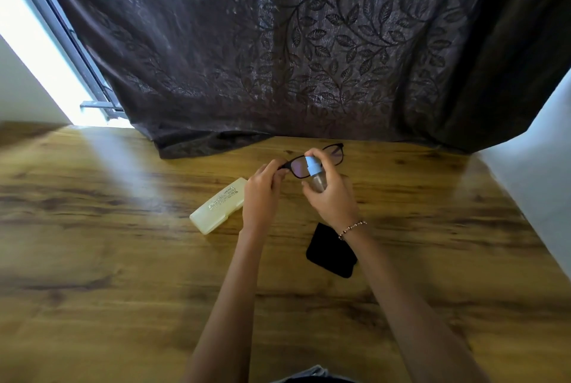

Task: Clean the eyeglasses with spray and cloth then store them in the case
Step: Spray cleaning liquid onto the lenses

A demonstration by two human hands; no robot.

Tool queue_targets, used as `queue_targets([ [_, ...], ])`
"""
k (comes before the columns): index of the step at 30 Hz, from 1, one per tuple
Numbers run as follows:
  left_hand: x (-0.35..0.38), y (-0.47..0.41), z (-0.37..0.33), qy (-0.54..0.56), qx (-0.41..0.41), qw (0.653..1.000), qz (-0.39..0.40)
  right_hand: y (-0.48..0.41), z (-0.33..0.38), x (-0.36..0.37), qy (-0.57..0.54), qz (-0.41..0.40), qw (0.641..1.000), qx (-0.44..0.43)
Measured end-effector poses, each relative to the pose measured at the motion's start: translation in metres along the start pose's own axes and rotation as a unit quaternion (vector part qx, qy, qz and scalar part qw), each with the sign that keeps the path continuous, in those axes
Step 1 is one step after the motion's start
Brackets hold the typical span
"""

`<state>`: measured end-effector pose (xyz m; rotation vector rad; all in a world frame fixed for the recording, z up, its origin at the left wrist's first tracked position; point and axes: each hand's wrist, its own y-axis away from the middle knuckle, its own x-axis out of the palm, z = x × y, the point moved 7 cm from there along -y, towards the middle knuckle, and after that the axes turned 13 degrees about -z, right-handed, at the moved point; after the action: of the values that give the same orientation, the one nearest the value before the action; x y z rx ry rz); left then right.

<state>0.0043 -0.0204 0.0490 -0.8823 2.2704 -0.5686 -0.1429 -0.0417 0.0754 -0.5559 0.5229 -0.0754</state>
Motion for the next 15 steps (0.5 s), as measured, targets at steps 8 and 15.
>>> queue_targets([
  [8,-0.0006,0.0001,0.0015,0.009,-0.009,1.0,0.002,0.0032,0.0013,-0.0022,0.0,-0.059,0.998,0.02],
  [15,-0.0009,0.0005,0.0038,0.007,-0.012,1.0,-0.003,0.0002,0.0023,-0.0091,0.053,-0.061,0.997,-0.006],
])
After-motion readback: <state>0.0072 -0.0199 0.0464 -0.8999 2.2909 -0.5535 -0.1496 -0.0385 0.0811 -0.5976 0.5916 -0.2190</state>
